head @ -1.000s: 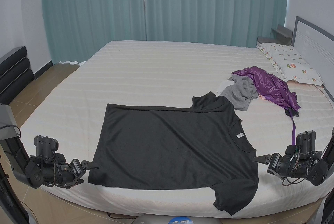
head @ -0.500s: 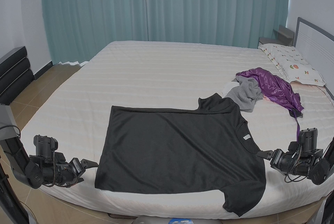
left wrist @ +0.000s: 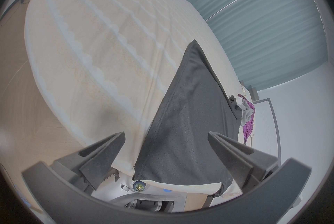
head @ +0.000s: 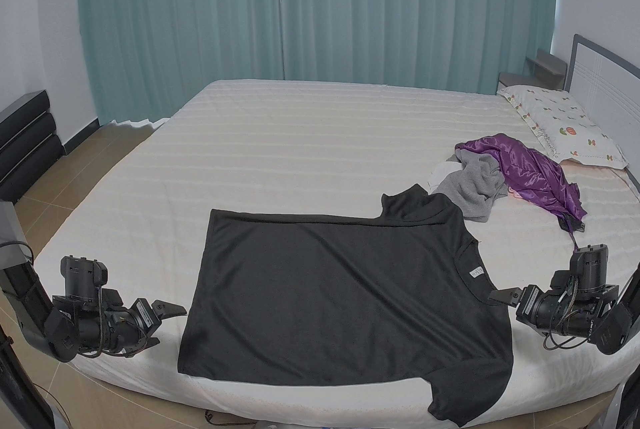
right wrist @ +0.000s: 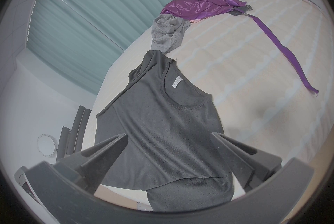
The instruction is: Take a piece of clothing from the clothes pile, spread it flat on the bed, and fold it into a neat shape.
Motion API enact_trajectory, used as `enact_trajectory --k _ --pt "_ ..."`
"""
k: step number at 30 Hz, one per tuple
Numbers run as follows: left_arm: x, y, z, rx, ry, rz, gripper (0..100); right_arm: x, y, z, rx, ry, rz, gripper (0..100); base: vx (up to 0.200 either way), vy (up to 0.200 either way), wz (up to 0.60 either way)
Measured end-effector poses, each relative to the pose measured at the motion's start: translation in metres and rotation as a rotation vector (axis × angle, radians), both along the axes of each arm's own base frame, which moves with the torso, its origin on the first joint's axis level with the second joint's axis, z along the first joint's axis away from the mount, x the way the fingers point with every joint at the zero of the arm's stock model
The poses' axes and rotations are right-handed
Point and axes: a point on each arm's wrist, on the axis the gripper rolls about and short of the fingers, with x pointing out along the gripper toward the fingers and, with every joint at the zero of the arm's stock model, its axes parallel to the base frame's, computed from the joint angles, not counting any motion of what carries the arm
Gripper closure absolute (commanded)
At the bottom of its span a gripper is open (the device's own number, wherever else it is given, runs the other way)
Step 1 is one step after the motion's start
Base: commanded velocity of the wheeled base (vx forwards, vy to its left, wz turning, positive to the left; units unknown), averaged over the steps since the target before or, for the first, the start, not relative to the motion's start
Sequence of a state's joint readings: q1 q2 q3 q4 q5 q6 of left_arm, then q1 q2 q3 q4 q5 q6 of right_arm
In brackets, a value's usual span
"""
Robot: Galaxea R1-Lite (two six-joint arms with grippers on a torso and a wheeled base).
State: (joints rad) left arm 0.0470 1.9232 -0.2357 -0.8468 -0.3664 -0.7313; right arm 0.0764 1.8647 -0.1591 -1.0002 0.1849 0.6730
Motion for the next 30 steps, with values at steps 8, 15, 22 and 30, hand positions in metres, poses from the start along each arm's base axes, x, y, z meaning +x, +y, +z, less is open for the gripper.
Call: enact_trajectory --k 8,15,22,30 --pt "0.001 0.000 0.002 -0.006 -0.007 0.007 0 0.001 0.001 0.000 0.020 0.004 0.000 0 0.000 0.000 0.00" --pt "0.017 0.001 0.010 -0.026 -0.051 0.030 0 0.002 0.003 0.003 0.087 0.006 -0.011 0 0.000 0.000 0.00" --pt "0.049 0.002 0.027 -0.035 -0.139 0.037 0 0.002 0.004 0.004 0.104 0.004 -0.008 0 0.000 0.000 0.00" --pt "0.105 -0.001 0.046 -0.039 -0.212 0.019 0 0.002 0.005 0.004 0.133 0.011 -0.001 0 0.000 0.000 0.00"
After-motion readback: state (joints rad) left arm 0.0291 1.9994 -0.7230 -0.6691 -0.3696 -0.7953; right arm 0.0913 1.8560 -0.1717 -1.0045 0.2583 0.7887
